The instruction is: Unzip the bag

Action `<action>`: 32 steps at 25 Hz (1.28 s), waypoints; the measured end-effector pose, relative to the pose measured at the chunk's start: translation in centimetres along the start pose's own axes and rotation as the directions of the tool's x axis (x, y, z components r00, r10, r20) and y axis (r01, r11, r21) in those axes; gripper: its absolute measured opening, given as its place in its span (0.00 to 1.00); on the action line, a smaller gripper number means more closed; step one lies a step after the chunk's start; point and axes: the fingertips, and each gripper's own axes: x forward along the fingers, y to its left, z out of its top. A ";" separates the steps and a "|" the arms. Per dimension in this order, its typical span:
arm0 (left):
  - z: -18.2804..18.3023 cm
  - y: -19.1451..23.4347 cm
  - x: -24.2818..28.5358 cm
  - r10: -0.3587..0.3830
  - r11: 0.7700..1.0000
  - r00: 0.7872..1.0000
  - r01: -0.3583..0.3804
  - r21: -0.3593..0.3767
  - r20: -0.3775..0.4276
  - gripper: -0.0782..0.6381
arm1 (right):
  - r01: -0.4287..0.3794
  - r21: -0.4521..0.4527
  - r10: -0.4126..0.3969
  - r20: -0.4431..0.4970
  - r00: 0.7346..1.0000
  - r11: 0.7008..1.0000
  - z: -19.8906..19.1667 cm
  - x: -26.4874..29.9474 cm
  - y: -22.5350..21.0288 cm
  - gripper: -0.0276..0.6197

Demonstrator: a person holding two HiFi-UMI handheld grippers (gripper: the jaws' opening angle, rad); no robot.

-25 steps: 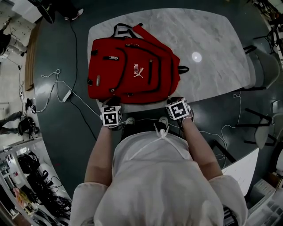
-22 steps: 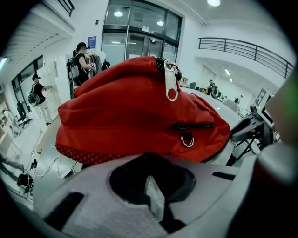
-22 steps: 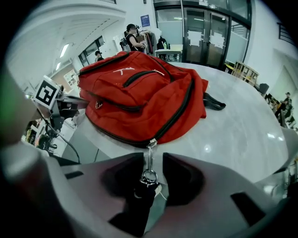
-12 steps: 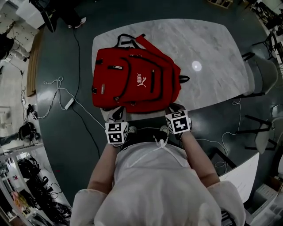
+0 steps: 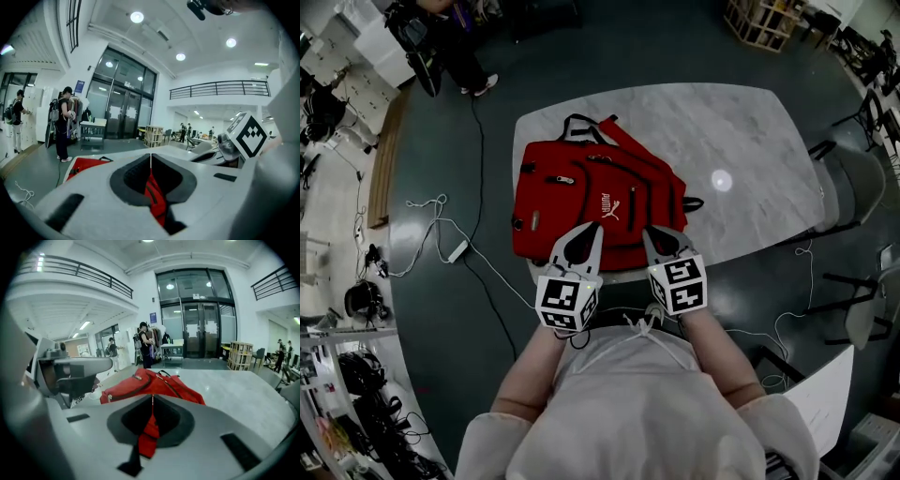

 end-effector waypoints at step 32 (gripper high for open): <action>9.4 -2.0 0.2 -0.063 0.997 0.978 0.052 0.061 0.197 0.14 | 0.055 -0.027 -0.044 0.324 0.945 0.998 10.2 -4.1 1.2 0.08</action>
